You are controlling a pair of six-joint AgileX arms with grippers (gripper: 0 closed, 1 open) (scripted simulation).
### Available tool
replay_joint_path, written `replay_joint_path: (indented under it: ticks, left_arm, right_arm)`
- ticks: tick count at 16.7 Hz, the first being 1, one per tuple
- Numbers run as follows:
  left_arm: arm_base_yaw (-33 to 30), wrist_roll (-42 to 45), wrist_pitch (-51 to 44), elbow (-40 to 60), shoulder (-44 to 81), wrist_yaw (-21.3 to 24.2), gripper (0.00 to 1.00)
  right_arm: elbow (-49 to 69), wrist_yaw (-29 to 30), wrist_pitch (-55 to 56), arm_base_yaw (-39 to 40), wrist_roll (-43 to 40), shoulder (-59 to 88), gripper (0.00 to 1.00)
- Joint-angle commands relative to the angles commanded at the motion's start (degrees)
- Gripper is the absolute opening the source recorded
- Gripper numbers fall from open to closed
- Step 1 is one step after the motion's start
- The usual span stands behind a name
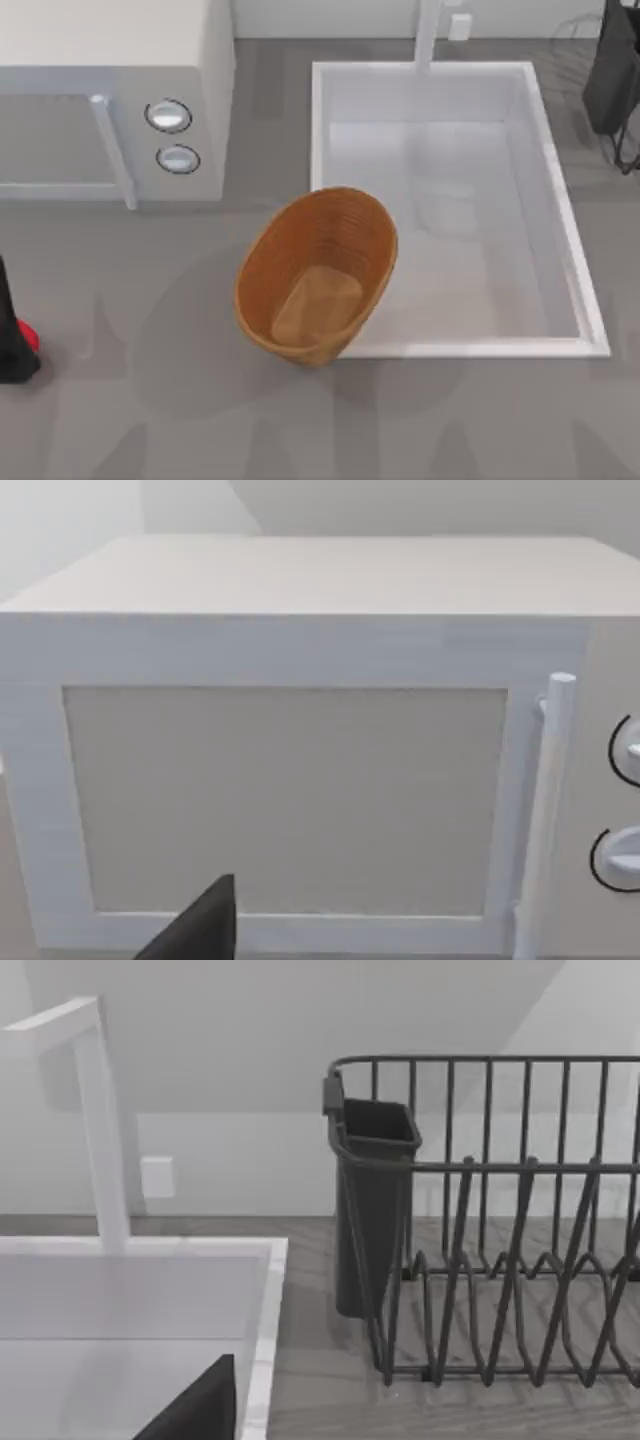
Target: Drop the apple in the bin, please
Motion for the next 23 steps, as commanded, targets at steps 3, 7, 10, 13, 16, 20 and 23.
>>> replay_joint_path:
  ticks: [3, 7, 10, 13, 16, 20, 23]
  left_arm:
    - [0.05, 0.25, -0.51, 0.58, 0.65, -0.02, 1.0]
    - [0.45, 3.35, -6.57, 7.55, 9.21, -0.01, 1.0]
    - [0.86, 7.19, -14.35, 16.15, 21.85, 0.09, 1.0]
    - [1.35, 11.59, -23.84, 25.86, 39.04, 0.25, 1.0]
    - [1.9, 16.07, -33.82, 35.56, 57.16, 0.45, 1.0]
    - [2.59, 21.56, -45.51, 47.54, 76.53, 0.59, 1.0]
    - [2.99, 24.78, -51.77, 54.95, 87.09, 0.55, 1.0]
  right_arm:
    - [0.0, 0.0, 0.0, 0.0, 0.0, 0.0, 1.0]
    - [0.0, 0.0, 0.0, 0.0, 0.0, 0.0, 1.0]
    - [0.0, 0.0, 0.0, 0.0, 0.0, 0.0, 1.0]
    - [0.0, 0.0, 0.0, 0.0, 0.0, 0.0, 1.0]
    - [0.0, 0.0, 0.0, 0.0, 0.0, 0.0, 1.0]
    - [0.0, 0.0, 0.0, 0.0, 0.0, 0.0, 1.0]
    - [0.0, 0.0, 0.0, 0.0, 0.0, 0.0, 1.0]
